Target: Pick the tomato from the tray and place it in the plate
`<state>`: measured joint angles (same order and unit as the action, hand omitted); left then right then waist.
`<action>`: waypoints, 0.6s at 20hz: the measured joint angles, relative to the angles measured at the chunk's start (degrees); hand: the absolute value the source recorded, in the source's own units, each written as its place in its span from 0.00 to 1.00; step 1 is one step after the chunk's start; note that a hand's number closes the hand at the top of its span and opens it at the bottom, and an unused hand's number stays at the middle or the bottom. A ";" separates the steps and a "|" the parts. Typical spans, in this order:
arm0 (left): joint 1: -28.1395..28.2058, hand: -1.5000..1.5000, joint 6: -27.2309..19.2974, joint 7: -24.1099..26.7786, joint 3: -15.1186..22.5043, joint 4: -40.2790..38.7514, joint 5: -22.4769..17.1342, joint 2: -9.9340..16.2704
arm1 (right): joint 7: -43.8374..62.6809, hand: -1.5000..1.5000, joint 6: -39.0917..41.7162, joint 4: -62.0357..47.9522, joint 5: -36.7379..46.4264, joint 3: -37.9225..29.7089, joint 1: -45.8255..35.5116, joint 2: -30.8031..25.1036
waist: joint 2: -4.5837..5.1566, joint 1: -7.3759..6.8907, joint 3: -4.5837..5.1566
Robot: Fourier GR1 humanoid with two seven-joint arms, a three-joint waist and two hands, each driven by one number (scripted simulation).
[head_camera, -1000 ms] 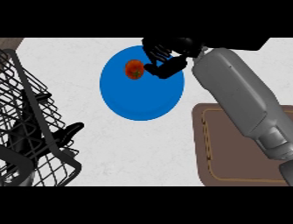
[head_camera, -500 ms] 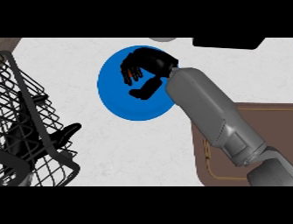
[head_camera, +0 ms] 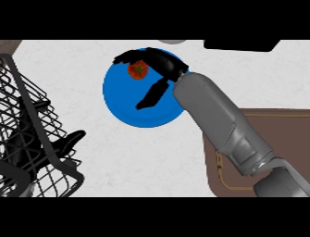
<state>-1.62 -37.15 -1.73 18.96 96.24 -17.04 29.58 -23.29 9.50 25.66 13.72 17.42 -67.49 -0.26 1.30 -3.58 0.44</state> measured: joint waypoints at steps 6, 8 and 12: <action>0.73 0.50 -0.11 -0.03 -0.39 0.73 0.14 0.11 | 0.61 0.00 -1.52 -3.12 -6.22 -8.27 -1.84 -2.11 | 0.18 0.46 0.05; 0.91 0.50 -0.12 -0.06 -0.48 0.95 0.20 0.15 | 0.81 0.00 -0.67 -4.19 -8.37 -10.81 -2.40 -3.29 | 0.26 0.56 0.07; 0.87 0.50 -0.13 0.12 -0.48 1.41 0.06 0.10 | -0.91 0.00 2.98 -6.10 -12.60 -15.51 -2.30 -6.40 | 0.77 0.32 0.00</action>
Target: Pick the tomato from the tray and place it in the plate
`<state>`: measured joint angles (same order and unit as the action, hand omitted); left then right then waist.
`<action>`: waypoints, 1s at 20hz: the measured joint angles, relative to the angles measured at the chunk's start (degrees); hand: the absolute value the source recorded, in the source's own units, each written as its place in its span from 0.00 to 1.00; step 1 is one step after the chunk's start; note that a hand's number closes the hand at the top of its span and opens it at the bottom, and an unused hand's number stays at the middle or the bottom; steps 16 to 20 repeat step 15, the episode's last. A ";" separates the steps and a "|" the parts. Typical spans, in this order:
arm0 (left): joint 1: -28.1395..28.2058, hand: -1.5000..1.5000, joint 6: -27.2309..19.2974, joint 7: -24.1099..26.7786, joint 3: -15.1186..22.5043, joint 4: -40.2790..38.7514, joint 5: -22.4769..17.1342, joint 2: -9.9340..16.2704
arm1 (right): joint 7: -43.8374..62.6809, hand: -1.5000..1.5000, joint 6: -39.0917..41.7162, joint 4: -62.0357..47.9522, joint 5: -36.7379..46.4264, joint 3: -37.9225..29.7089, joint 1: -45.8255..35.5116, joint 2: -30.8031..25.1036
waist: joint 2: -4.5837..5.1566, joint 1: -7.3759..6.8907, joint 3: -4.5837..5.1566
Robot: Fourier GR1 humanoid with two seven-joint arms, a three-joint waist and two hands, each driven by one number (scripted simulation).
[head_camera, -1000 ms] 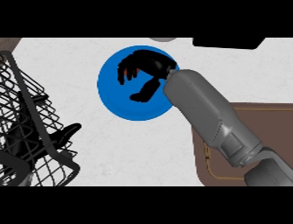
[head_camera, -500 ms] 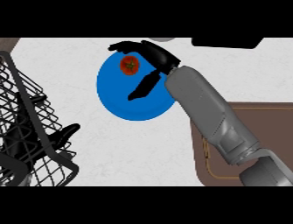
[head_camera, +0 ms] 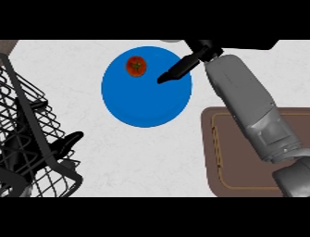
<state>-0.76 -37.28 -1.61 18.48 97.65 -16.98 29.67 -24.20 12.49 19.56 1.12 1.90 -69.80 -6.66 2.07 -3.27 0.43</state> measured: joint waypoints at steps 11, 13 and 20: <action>-1.03 0.50 -0.35 0.58 0.67 0.37 1.14 0.07 | -8.28 0.00 10.72 -3.73 -2.55 -4.10 0.54 -10.67 | 1.49 -1.34 -0.23; -1.48 0.50 -0.33 0.63 0.96 0.24 1.31 0.07 | -9.18 0.00 11.77 -4.45 -2.33 -4.19 0.35 -12.03 | 1.70 -1.75 -0.27; -1.88 0.50 -0.34 0.68 1.20 0.19 1.38 0.05 | -10.06 0.00 12.95 -5.22 -2.16 -4.32 0.49 -13.62 | 1.94 -2.13 -0.31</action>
